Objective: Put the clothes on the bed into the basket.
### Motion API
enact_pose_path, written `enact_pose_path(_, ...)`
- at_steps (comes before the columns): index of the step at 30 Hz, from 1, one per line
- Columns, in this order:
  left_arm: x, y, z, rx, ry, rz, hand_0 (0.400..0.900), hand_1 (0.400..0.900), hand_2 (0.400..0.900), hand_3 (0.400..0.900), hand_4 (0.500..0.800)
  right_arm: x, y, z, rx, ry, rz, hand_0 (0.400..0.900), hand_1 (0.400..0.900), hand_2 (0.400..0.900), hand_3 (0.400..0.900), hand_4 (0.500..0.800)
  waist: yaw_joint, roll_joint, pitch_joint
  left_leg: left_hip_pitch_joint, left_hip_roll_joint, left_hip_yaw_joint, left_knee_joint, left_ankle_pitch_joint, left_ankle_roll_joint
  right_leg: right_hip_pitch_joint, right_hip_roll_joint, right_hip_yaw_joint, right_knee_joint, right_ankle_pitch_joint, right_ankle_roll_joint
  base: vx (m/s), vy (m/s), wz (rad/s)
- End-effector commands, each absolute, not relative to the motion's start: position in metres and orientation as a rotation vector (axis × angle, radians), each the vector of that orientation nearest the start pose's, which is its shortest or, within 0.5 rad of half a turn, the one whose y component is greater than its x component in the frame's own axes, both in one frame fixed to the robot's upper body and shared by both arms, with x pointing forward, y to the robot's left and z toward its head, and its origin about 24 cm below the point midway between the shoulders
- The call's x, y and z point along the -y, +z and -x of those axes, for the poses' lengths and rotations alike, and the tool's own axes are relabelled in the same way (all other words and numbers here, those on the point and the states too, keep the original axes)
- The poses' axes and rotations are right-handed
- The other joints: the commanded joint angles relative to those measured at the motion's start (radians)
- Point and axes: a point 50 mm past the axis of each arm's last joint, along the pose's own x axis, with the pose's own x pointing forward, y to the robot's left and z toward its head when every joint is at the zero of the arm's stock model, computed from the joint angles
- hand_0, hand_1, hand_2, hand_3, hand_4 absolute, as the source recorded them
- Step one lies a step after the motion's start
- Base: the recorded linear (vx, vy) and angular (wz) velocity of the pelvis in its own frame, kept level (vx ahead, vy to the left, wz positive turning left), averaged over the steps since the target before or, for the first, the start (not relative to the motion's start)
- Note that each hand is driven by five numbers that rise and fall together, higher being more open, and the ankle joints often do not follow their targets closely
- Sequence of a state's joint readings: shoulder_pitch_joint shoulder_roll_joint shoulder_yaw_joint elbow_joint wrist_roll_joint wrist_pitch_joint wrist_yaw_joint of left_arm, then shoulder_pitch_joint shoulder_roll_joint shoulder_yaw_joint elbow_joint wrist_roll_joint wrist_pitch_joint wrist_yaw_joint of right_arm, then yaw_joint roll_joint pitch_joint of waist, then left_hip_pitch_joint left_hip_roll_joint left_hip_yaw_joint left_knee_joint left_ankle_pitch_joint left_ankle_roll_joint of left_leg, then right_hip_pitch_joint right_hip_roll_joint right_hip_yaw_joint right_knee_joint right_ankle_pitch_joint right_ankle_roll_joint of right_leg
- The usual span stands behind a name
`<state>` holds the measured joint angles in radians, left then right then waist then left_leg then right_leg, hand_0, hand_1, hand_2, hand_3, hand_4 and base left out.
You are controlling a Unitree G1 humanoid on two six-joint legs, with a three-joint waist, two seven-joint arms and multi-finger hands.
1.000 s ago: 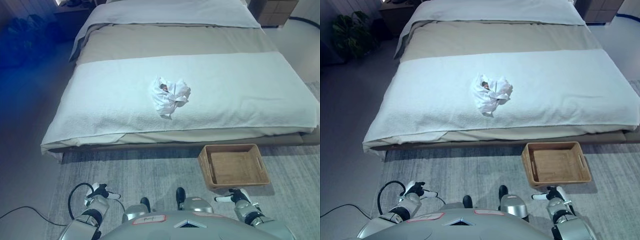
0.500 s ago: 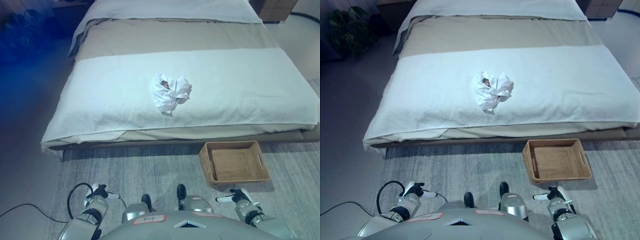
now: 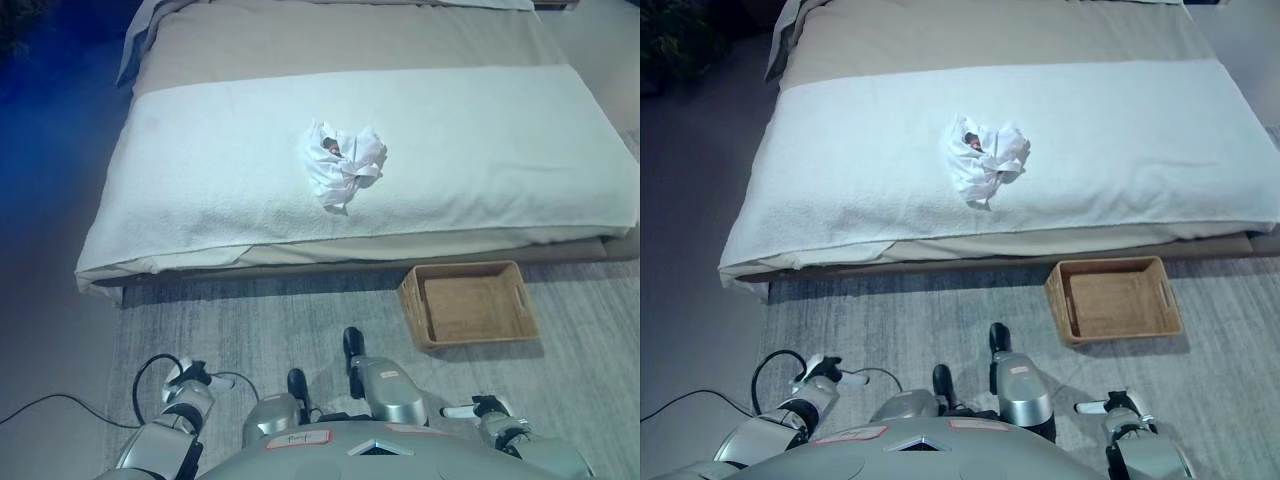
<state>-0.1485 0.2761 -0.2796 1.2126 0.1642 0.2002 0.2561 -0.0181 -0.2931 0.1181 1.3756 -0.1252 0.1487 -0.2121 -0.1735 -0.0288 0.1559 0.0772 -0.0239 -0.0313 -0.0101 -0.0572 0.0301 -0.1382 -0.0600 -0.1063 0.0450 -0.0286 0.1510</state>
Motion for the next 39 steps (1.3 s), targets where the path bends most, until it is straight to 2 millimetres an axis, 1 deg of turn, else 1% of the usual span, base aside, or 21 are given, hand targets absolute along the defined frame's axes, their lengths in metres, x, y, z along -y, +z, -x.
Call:
enact_pose_path(1, -0.259, -0.124, -0.175, -1.051, 0.112, -0.848, 0.900, 0.900, 0.900, 0.900, 0.800, 0.307, -0.142, -0.073, -1.402, -0.288, 0.701, 0.900, 0.900, 0.900, 0.900, 0.800, -0.030, 0.085, -0.028, 0.294, -0.046, -0.008, 0.037, -0.073, -0.037, -0.135, 0.129, 0.042, -0.065, 0.199, -0.047, 0.58, -0.110, 0.54)
enact_pose_path(2, -0.257, -0.123, -0.178, -1.041, 0.112, -0.844, 0.900, 0.900, 0.900, 0.900, 0.800, 0.307, -0.142, -0.073, -1.401, -0.293, 0.699, 0.900, 0.900, 0.900, 0.900, 0.800, -0.031, 0.093, -0.029, 0.280, -0.040, -0.010, 0.082, -0.025, -0.059, -0.119, 0.137, 0.047, -0.056, 0.199, -0.055, 0.55, -0.109, 0.39)
enact_pose_path(5, -0.253, -0.121, -0.183, -1.012, 0.108, -0.829, 0.900, 0.900, 0.900, 0.900, 0.800, 0.307, -0.140, -0.083, -1.355, -0.309, 0.681, 0.900, 0.900, 0.900, 0.900, 0.800, -0.031, 0.105, -0.016, 0.103, -0.021, 0.009, 0.510, 0.211, -0.169, -0.029, 0.151, 0.053, -0.034, 0.145, -0.117, 0.55, -0.166, 0.38)
enact_pose_path(7, -0.257, -0.122, -0.179, -1.024, 0.117, -0.845, 0.900, 0.900, 0.900, 0.900, 0.800, 0.305, -0.136, -0.100, -1.296, -0.325, 0.664, 0.900, 0.900, 0.900, 0.900, 0.800, 0.023, 0.072, 0.025, -0.091, -0.050, 0.020, 0.845, 0.225, -0.152, 0.084, 0.134, 0.084, -0.061, 0.096, -0.159, 0.45, -0.186, 0.01)
enact_pose_path(8, -0.257, -0.122, -0.179, -1.024, 0.117, -0.845, 0.900, 0.900, 0.900, 0.900, 0.800, 0.305, -0.136, -0.100, -1.296, -0.325, 0.664, 0.900, 0.900, 0.900, 0.900, 0.800, 0.024, 0.077, 0.026, -0.096, -0.044, 0.020, 0.856, 0.218, -0.152, 0.083, 0.140, 0.082, -0.059, 0.096, -0.160, 0.31, -0.123, -0.07)
enact_pose_path(9, -0.259, -0.123, -0.175, -1.034, 0.127, -0.846, 0.900, 0.900, 0.900, 0.900, 0.800, 0.301, -0.135, -0.111, -1.260, -0.309, 0.659, 0.900, 0.900, 0.900, 0.900, 0.800, 0.038, 0.065, 0.034, -0.125, -0.013, 0.049, 0.873, 0.194, -0.112, 0.112, 0.135, 0.085, -0.052, 0.082, -0.167, 0.48, -0.174, -0.24)
enact_pose_path(10, -0.265, -0.125, -0.167, -1.060, 0.143, -0.850, 0.900, 0.900, 0.900, 0.900, 0.800, 0.295, -0.133, -0.123, -1.207, -0.298, 0.652, 0.900, 0.900, 0.900, 0.900, 0.800, 0.074, 0.039, 0.047, -0.236, 0.035, 0.088, 0.830, 0.131, -0.063, 0.155, 0.128, 0.096, -0.028, 0.040, -0.186, 0.49, -0.179, -0.24)
enact_pose_path(14, -0.269, -0.131, -0.148, -1.114, 0.157, -0.842, 0.900, 0.900, 0.900, 0.900, 0.800, 0.288, -0.130, -0.140, -1.137, -0.274, 0.664, 0.900, 0.900, 0.900, 0.900, 0.800, 0.102, 0.013, 0.044, -0.325, 0.086, 0.120, 0.596, 0.105, -0.034, 0.204, 0.114, 0.120, -0.013, -0.011, -0.179, 0.45, -0.010, -0.26)
enact_pose_path(16, -0.277, -0.135, -0.130, -1.180, 0.192, -0.834, 0.900, 0.900, 0.900, 0.900, 0.800, 0.288, -0.127, -0.147, -1.103, -0.261, 0.688, 0.900, 0.900, 0.900, 0.900, 0.800, 0.117, 0.034, 0.032, -0.270, 0.118, 0.112, 0.071, 0.215, -0.072, 0.280, 0.104, 0.135, -0.024, -0.062, -0.151, 0.67, 0.231, -0.09)
enact_pose_path(17, -0.277, -0.137, -0.126, -1.191, 0.190, -0.835, 0.900, 0.900, 0.900, 0.900, 0.800, 0.289, -0.125, -0.149, -1.091, -0.262, 0.693, 0.900, 0.900, 0.900, 0.900, 0.800, 0.115, 0.045, 0.025, -0.269, 0.120, 0.136, -0.065, 0.243, -0.090, 0.297, 0.106, 0.139, -0.026, -0.083, -0.145, 0.58, 0.221, -0.05)
enact_pose_path(19, -0.276, -0.139, -0.122, -1.208, 0.180, -0.839, 0.900, 0.900, 0.900, 0.900, 0.800, 0.290, -0.125, -0.148, -1.098, -0.255, 0.707, 0.900, 0.900, 0.900, 0.900, 0.800, 0.114, 0.062, 0.004, -0.310, 0.138, 0.166, -0.077, 0.223, -0.110, 0.336, 0.091, 0.133, -0.024, -0.104, -0.131, 0.55, 0.247, -0.18)
enact_pose_path(20, -0.276, -0.139, -0.120, -1.216, 0.172, -0.846, 0.900, 0.900, 0.900, 0.900, 0.800, 0.289, -0.126, -0.147, -1.101, -0.238, 0.717, 0.900, 0.900, 0.900, 0.900, 0.800, 0.119, 0.067, -0.010, -0.283, 0.132, 0.175, -0.077, 0.229, -0.108, 0.360, 0.080, 0.137, -0.018, -0.122, -0.122, 0.80, 0.357, -0.77)
enact_pose_path(21, -0.277, -0.140, -0.118, -1.224, 0.175, -0.846, 0.900, 0.900, 0.900, 0.900, 0.800, 0.286, -0.126, -0.149, -1.096, -0.213, 0.737, 0.900, 0.900, 0.900, 0.900, 0.800, 0.137, 0.069, -0.023, -0.271, 0.120, 0.125, -0.077, 0.258, -0.110, 0.379, 0.066, 0.151, -0.007, -0.135, -0.116, 0.64, 0.290, -0.96)
enact_pose_path(23, -0.281, -0.140, -0.112, -1.247, 0.180, -0.852, 0.900, 0.900, 0.900, 0.900, 0.800, 0.285, -0.128, -0.148, -1.109, -0.198, 0.744, 0.900, 0.900, 0.900, 0.900, 0.800, 0.148, 0.065, -0.049, -0.244, 0.106, 0.100, -0.077, 0.280, -0.101, 0.380, 0.041, 0.172, 0.066, -0.139, -0.097, 0.58, 0.303, -0.62)
enact_pose_path(25, -0.283, -0.140, -0.112, -1.251, 0.176, -0.864, 0.900, 0.900, 0.900, 0.900, 0.800, 0.281, -0.129, -0.148, -1.110, -0.182, 0.745, 0.900, 0.900, 0.900, 0.900, 0.800, 0.157, 0.045, -0.055, -0.191, 0.062, 0.118, -0.077, 0.252, -0.058, 0.316, -0.011, 0.167, 0.288, -0.019, -0.060, 0.49, 0.316, -0.22)
enact_pose_path(28, -0.286, -0.133, -0.128, -1.202, 0.198, -0.878, 0.900, 0.900, 0.900, 0.900, 0.800, 0.271, -0.124, -0.167, -1.041, -0.121, 0.808, 0.900, 0.900, 0.900, 0.900, 0.800, 0.156, 0.038, -0.023, -0.104, 0.015, 0.133, -0.077, 0.203, -0.006, 0.175, -0.040, 0.180, 0.614, 0.201, -0.055, 0.35, 0.285, -0.04)
enact_pose_path(30, -0.287, -0.130, -0.136, -1.173, 0.200, -0.891, 0.900, 0.900, 0.900, 0.900, 0.800, 0.267, -0.119, -0.179, -0.984, -0.105, 0.831, 0.900, 0.900, 0.900, 0.900, 0.800, 0.151, 0.041, -0.014, -0.088, 0.008, 0.131, -0.077, 0.187, 0.002, 0.133, -0.035, 0.170, 0.659, 0.184, -0.063, 0.26, 0.200, 0.09)
enact_pose_path(31, -0.286, -0.123, -0.152, -1.113, 0.215, -0.896, 0.900, 0.900, 0.900, 0.900, 0.800, 0.264, -0.104, -0.203, -0.872, -0.100, 0.880, 0.900, 0.900, 0.900, 0.900, 0.800, 0.134, 0.055, 0.011, -0.051, 0.010, 0.129, -0.077, 0.163, 0.009, 0.020, -0.030, 0.139, 0.668, 0.099, -0.082, 0.27, 0.146, 0.15)
enact_pose_path(34, -0.276, -0.116, -0.176, -1.030, 0.222, -0.900, 0.900, 0.900, 0.900, 0.900, 0.800, 0.250, -0.084, -0.236, -0.715, -0.045, 0.964, 0.900, 0.900, 0.900, 0.900, 0.800, 0.113, 0.068, 0.026, -0.012, 0.020, 0.125, -0.077, 0.131, -0.010, -0.030, -0.016, 0.085, 0.384, 0.008, -0.084, 0.37, 0.056, 0.23)
enact_pose_path(36, -0.269, -0.116, -0.180, -1.007, 0.210, -0.894, 0.900, 0.900, 0.900, 0.900, 0.800, 0.243, -0.075, -0.249, -0.644, -0.012, 1.019, 0.900, 0.900, 0.900, 0.900, 0.800, 0.096, 0.051, 0.028, 0.034, 0.005, 0.108, -0.077, 0.086, -0.022, -0.010, 0.022, 0.113, 0.035, 0.071, -0.048, 0.44, -0.077, 0.47)
enact_pose_path(39, -0.268, -0.116, -0.179, -0.991, 0.216, -0.904, 0.900, 0.900, 0.900, 0.900, 0.800, 0.233, -0.056, -0.264, -0.498, 0.011, 1.098, 0.900, 0.900, 0.900, 0.900, 0.800, 0.097, 0.031, 0.027, 0.071, 0.000, 0.085, -0.077, 0.051, -0.033, 0.009, 0.033, 0.145, -0.064, 0.110, -0.031, 0.41, -0.109, 0.67)
